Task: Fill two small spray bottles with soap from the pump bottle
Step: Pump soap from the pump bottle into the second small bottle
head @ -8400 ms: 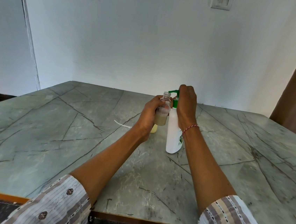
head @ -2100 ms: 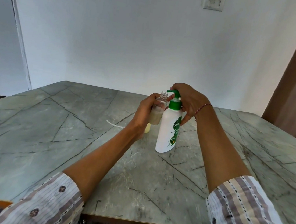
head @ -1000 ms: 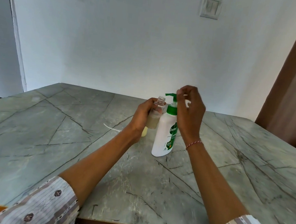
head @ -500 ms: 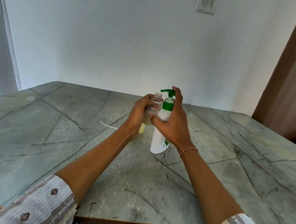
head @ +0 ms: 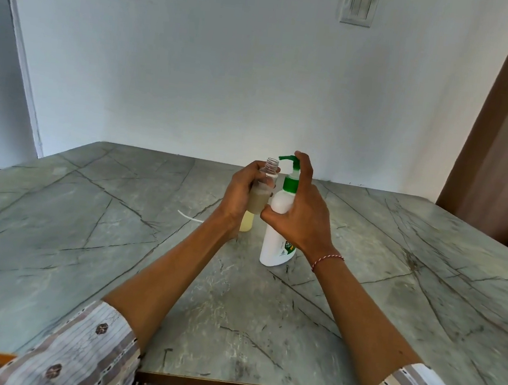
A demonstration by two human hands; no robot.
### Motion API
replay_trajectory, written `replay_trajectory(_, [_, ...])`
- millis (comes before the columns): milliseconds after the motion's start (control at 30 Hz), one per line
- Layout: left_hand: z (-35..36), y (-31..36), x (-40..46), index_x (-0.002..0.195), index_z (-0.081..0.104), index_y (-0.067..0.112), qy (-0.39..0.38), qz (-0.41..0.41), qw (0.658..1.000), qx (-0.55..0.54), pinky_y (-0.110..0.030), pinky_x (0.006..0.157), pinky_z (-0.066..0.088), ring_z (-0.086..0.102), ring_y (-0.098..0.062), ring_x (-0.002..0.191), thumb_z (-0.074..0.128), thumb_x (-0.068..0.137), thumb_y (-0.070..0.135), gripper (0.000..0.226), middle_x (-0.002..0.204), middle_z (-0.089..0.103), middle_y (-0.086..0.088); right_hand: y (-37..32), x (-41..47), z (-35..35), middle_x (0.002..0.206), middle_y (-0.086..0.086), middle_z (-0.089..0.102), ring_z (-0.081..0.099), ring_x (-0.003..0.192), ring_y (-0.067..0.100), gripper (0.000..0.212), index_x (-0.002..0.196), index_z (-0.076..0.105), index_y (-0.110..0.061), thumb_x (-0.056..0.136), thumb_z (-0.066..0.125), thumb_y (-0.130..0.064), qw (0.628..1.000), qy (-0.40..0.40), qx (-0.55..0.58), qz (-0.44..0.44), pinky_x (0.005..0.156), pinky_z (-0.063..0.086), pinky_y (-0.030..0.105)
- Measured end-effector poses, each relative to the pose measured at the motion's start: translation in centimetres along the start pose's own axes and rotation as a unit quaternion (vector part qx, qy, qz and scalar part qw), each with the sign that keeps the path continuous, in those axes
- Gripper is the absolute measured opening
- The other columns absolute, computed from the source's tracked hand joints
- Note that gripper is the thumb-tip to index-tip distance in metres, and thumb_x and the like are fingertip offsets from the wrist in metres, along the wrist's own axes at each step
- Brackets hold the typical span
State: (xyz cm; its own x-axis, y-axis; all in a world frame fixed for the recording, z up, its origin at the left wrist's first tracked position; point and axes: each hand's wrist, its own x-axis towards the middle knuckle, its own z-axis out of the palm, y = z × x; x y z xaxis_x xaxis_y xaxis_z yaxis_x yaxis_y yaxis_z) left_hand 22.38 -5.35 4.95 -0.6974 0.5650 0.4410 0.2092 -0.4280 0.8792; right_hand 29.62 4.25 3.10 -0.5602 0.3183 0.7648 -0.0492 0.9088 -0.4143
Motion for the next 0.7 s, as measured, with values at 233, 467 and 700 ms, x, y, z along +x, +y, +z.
replay_trajectory(233, [0.17,0.39,-0.03,0.087,0.062,0.023,-0.006,0.003,1.0,0.01,-0.028,0.076,0.046,0.055,-0.018,0.086,0.033,0.093,0.014,0.031,0.089,0.063,-0.002,-0.03,0.05,0.48,0.122,0.003,0.058,0.06,0.097,0.023,0.102,0.14,0.01,-0.032,0.058,0.069,-0.041,1.0,0.015,0.005,0.001,0.079,0.055,0.036])
replay_trajectory(467, [0.02,0.41,0.01,0.087,0.062,0.024,-0.007,0.0,1.0,0.016,-0.03,0.078,0.046,0.055,-0.019,0.087,0.034,0.093,0.014,0.031,0.091,0.063,-0.003,0.06,0.08,0.62,0.126,0.006,0.055,0.058,0.101,0.026,0.098,0.141,0.021,-0.019,0.063,0.078,-0.032,1.0,0.015,0.005,-0.004,0.084,0.054,0.04])
replay_trajectory(700, [0.03,0.12,0.07,0.088,0.062,0.022,-0.011,-0.002,1.0,0.024,-0.031,0.079,0.045,0.055,-0.021,0.09,0.033,0.093,0.014,0.03,0.094,0.063,-0.006,0.08,-0.09,0.88,0.123,0.003,0.056,0.058,0.1,0.024,0.095,0.139,0.021,-0.022,0.064,0.077,-0.032,1.0,0.027,0.003,0.0,0.08,0.055,0.038])
